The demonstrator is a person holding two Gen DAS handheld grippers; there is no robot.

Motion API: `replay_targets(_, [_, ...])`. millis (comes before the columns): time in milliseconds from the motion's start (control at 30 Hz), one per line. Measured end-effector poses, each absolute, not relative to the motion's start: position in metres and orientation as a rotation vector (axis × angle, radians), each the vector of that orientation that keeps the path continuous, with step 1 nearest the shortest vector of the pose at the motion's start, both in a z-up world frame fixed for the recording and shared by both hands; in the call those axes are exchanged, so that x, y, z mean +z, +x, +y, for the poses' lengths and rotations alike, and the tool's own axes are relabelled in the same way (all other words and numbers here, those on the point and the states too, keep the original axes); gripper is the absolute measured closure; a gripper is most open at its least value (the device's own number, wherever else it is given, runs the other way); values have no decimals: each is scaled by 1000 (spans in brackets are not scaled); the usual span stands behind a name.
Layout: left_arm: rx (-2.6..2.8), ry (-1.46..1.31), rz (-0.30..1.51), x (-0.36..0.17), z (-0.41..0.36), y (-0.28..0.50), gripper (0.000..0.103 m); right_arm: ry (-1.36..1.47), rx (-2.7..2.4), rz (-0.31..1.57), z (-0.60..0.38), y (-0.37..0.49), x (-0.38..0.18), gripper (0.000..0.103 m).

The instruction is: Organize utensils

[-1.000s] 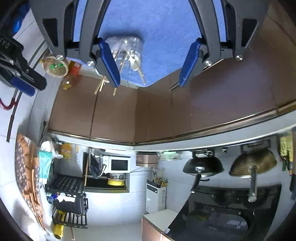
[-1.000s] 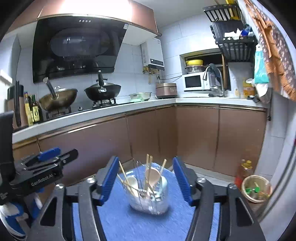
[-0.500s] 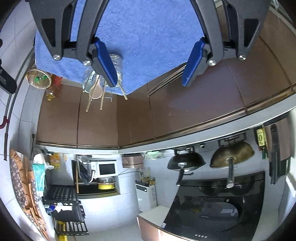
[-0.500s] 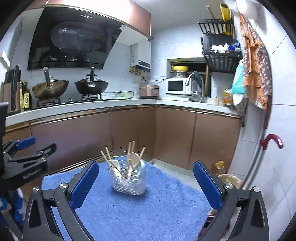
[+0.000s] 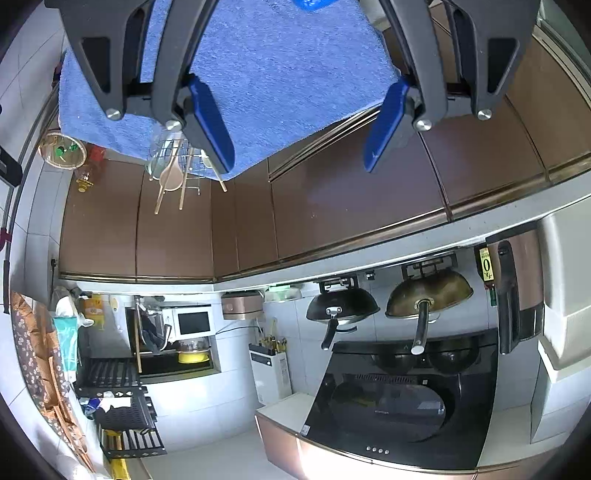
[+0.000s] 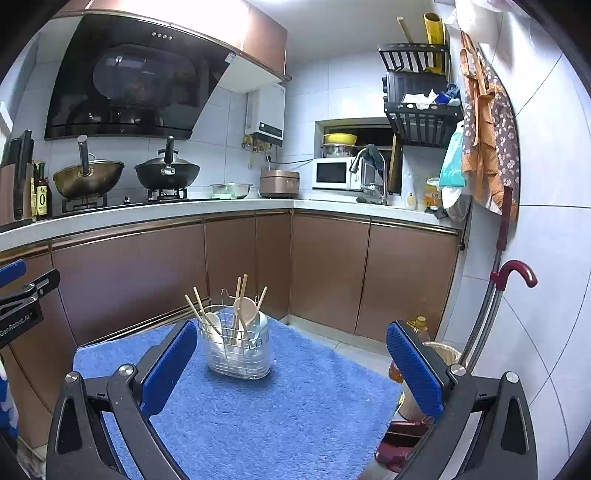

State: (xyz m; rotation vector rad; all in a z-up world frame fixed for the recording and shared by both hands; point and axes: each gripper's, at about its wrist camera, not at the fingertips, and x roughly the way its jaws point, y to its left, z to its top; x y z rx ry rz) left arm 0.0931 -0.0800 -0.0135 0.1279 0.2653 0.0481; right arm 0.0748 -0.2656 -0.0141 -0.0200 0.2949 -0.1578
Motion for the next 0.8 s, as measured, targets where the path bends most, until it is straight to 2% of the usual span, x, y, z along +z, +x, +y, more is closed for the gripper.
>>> replay_targets(800, [23, 146, 268, -27, -80, 98, 32, -20, -189, 307, -270, 80, -22, 0])
